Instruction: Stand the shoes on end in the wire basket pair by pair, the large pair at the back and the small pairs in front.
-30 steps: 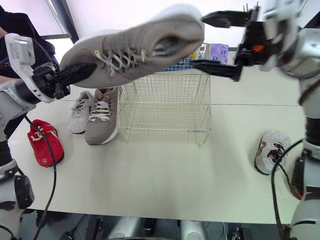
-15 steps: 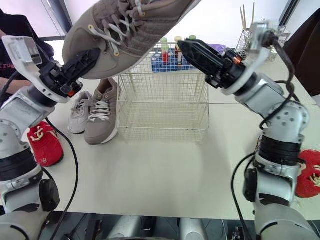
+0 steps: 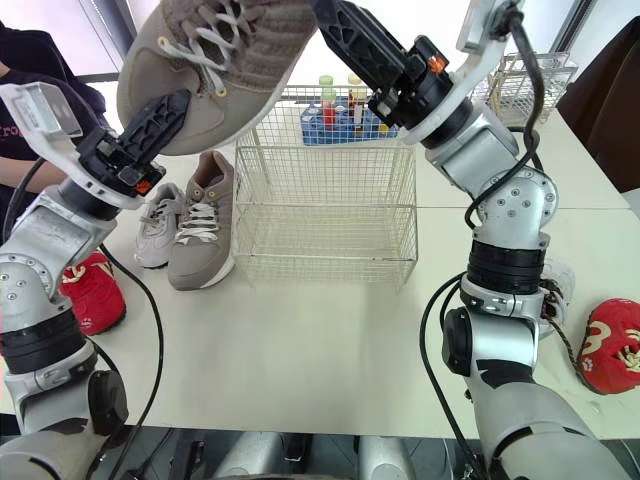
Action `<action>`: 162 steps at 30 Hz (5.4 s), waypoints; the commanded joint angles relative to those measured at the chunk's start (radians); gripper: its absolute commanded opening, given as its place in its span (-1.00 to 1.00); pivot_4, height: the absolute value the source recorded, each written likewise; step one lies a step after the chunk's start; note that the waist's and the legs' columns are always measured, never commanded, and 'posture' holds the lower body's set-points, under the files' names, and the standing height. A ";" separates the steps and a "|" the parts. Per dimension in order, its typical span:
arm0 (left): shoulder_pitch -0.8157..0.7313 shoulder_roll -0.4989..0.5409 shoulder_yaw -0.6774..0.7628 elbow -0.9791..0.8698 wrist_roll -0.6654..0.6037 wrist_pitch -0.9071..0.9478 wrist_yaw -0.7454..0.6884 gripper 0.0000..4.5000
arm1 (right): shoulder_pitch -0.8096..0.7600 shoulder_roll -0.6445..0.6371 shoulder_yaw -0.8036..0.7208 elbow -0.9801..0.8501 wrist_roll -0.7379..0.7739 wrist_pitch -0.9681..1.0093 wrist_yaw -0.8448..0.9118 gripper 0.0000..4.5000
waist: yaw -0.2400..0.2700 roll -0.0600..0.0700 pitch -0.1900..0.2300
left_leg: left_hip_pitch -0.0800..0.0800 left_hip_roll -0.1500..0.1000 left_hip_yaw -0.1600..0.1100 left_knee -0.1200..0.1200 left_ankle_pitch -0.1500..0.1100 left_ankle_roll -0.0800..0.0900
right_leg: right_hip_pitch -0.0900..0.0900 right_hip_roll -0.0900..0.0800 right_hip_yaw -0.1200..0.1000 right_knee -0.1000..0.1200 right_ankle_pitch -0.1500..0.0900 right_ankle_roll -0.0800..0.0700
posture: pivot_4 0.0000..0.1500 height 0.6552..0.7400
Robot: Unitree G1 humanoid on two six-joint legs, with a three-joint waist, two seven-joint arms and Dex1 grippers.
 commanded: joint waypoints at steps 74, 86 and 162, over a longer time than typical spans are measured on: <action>0.302 0.329 -0.008 -0.187 0.097 -0.075 -0.097 0.97 | -0.683 -0.317 0.260 1.271 -1.092 -0.972 0.883 -0.28 | 0.001 0.001 0.002 | -0.001 0.001 0.007 -0.015 0.001 -0.004 | -0.009 0.000 0.008 -0.003 0.000 -0.001 | 1.00 1.00; 0.273 0.324 -0.033 -0.183 0.110 -0.077 -0.096 1.00 | -0.625 -0.327 0.271 1.267 -1.134 -0.973 0.891 0.16 | 0.005 0.001 0.002 | 0.000 0.001 0.007 -0.013 0.001 -0.004 | -0.008 0.000 0.008 -0.003 0.000 0.000 | 1.00 1.00; -0.731 0.147 -0.350 1.573 1.365 -0.715 -0.241 -0.98 | -0.005 -0.362 0.134 -0.301 -0.255 0.023 0.551 1.00 | -0.001 -0.005 -0.001 | -0.016 0.000 0.007 0.004 0.000 0.001 | -0.020 0.000 0.005 0.007 0.003 0.004 | 1.00 1.00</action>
